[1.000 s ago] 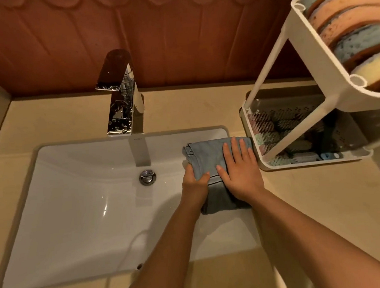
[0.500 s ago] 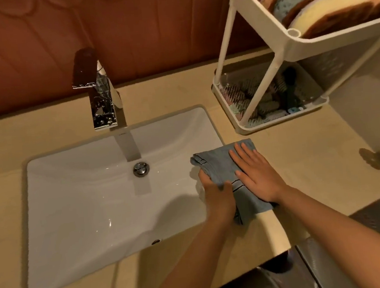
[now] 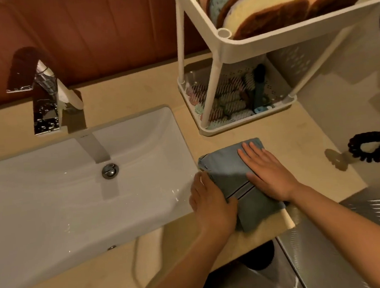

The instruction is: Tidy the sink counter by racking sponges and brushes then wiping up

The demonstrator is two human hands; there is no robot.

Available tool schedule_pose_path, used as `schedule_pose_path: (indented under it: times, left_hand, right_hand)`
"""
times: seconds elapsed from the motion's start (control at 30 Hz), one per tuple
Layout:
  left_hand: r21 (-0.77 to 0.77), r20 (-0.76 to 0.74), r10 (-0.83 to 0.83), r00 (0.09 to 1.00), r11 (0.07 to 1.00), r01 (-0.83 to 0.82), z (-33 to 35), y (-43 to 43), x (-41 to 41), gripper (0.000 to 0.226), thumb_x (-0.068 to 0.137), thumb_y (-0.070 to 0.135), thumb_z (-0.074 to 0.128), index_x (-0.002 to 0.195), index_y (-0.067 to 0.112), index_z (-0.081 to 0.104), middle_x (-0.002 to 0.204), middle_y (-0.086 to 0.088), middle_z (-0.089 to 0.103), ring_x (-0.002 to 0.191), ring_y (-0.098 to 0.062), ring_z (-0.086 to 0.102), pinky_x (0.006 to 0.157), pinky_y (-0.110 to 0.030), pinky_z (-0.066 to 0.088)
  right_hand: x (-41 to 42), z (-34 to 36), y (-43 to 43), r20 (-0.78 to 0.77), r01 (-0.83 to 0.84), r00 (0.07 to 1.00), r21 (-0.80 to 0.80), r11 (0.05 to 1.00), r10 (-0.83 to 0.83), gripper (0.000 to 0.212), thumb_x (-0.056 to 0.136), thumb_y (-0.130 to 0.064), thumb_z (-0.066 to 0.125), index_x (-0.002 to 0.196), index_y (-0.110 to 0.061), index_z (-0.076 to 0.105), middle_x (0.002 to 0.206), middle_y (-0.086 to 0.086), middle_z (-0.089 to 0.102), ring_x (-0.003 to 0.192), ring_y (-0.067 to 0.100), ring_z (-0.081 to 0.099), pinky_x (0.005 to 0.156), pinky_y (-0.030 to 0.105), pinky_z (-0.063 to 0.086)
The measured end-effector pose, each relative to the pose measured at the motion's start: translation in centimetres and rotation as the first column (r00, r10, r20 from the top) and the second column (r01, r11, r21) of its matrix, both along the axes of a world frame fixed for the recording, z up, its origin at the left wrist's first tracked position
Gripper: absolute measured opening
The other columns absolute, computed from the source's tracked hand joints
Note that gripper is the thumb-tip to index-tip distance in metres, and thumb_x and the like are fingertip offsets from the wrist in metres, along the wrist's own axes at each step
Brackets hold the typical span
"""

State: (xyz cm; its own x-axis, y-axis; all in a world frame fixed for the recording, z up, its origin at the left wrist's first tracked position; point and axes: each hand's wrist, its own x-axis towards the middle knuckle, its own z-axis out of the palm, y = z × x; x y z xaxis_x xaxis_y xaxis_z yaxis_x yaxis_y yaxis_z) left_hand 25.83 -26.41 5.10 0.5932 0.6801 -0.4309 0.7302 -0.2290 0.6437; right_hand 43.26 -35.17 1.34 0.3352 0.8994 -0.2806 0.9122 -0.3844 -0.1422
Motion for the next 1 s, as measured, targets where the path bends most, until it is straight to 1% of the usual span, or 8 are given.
schedule_pose_path:
  times: [0.1, 0.23, 0.37, 0.53, 0.67, 0.8, 0.9, 1.0]
  left_hand:
    - [0.249, -0.016, -0.117, 0.993, 0.961, 0.117, -1.1, 0.4, 0.8, 0.095, 0.082, 0.048, 0.056, 0.145, 0.018, -0.009, 0.158, -0.008, -0.003, 0.145, -0.023, -0.004, 0.116, -0.039, 0.003]
    - [0.458, -0.184, -0.353, 0.917, 0.795, 0.398, -3.1, 0.5, 1.7, 0.074, 0.081, 0.063, 0.033, 0.138, 0.017, 0.039, 0.146, -0.011, 0.041, 0.136, -0.026, 0.037, 0.104, -0.044, 0.038]
    - [0.498, -0.231, -0.412, 0.881, 0.728, 0.471, -3.8, -0.3, 1.3, 0.074, 0.081, 0.063, 0.032, 0.137, 0.015, 0.042, 0.142, -0.013, 0.046, 0.132, -0.029, 0.043, 0.101, -0.043, 0.041]
    - [0.464, -0.244, -0.430, 0.869, 0.736, 0.494, -3.9, -3.0, 1.1, 0.074, 0.081, 0.060, 0.036, 0.139, 0.015, 0.041, 0.144, -0.013, 0.044, 0.134, -0.029, 0.040, 0.105, -0.042, 0.033]
    - [0.424, -0.236, -0.469, 0.851, 0.738, 0.525, -4.3, -4.4, 0.9, 0.073, 0.083, 0.059, 0.033, 0.141, 0.014, 0.036, 0.147, -0.012, 0.039, 0.135, -0.029, 0.037, 0.104, -0.044, 0.036]
    - [0.307, -0.036, -0.578, 0.815, 0.770, 0.560, -3.1, -2.2, 0.4, 0.062, 0.095, 0.041, 0.039, 0.148, 0.015, 0.019, 0.157, -0.008, 0.012, 0.146, -0.021, 0.007, 0.117, -0.036, 0.013]
    - [0.231, 0.141, -0.522, 0.841, 0.844, 0.485, -0.9, 1.0, -0.6, 0.041, 0.096, 0.026, 0.041, 0.135, 0.014, 0.046, 0.144, -0.005, 0.044, 0.133, -0.018, 0.037, 0.107, -0.028, 0.028]
    - [0.126, 0.140, -0.445, 0.885, 0.894, 0.430, 0.2, 4.9, -2.9, 0.031, 0.096, 0.026, 0.041, 0.120, 0.016, 0.058, 0.123, -0.003, 0.061, 0.110, -0.020, 0.056, 0.091, -0.029, 0.042]
  right_hand:
    - [1.3, -0.3, -0.2, 0.014, -0.063, 0.998, 0.017, 0.998, 0.063, 0.066, 0.087, -0.054, 0.003, 0.145, -0.026, -0.011, 0.153, -0.004, -0.015, 0.142, 0.011, -0.018, 0.112, 0.023, -0.013]
    - [1.9, -0.9, -0.6, 0.012, -0.098, 0.995, 0.063, 0.993, 0.097, 0.065, 0.091, -0.051, 0.009, 0.147, -0.020, -0.001, 0.154, -0.002, -0.006, 0.144, 0.015, -0.008, 0.113, 0.026, -0.007]
    - [1.6, -1.3, -1.7, 0.000, -0.076, 0.997, 0.094, 0.993, 0.076, 0.067, 0.091, -0.058, 0.002, 0.146, -0.020, 0.001, 0.153, -0.002, -0.003, 0.145, 0.016, -0.002, 0.115, 0.030, -0.002]
    - [1.5, -1.3, -4.3, -0.002, -0.057, 0.998, 0.072, 0.996, 0.058, 0.065, 0.095, -0.054, 0.009, 0.147, -0.017, 0.007, 0.155, 0.001, 0.006, 0.144, 0.013, -0.002, 0.115, 0.033, 0.005]
    - [1.4, -1.0, -6.1, -0.036, -0.065, 0.997, 0.062, 0.996, 0.067, 0.067, 0.091, -0.060, 0.004, 0.147, -0.022, 0.000, 0.156, -0.001, -0.002, 0.143, 0.009, -0.012, 0.115, 0.029, -0.001]
    - [0.7, 0.3, -5.9, -0.077, 0.006, 0.997, 0.008, 1.000, -0.005, 0.077, 0.079, -0.069, 0.003, 0.145, -0.030, -0.005, 0.154, -0.009, -0.011, 0.142, 0.006, -0.015, 0.112, 0.022, -0.008]
    - [-0.6, 2.5, -3.7, -0.104, 0.125, 0.988, 0.120, 0.985, -0.112, 0.076, 0.079, -0.056, 0.011, 0.144, -0.021, 0.031, 0.154, -0.001, 0.025, 0.143, 0.014, 0.018, 0.112, 0.025, 0.004]
    - [-2.8, 4.3, 0.0, -0.108, 0.098, 0.992, 0.278, 0.956, -0.070, 0.061, 0.086, -0.046, 0.023, 0.134, -0.018, 0.049, 0.144, 0.004, 0.044, 0.135, 0.021, 0.037, 0.107, 0.021, 0.011]
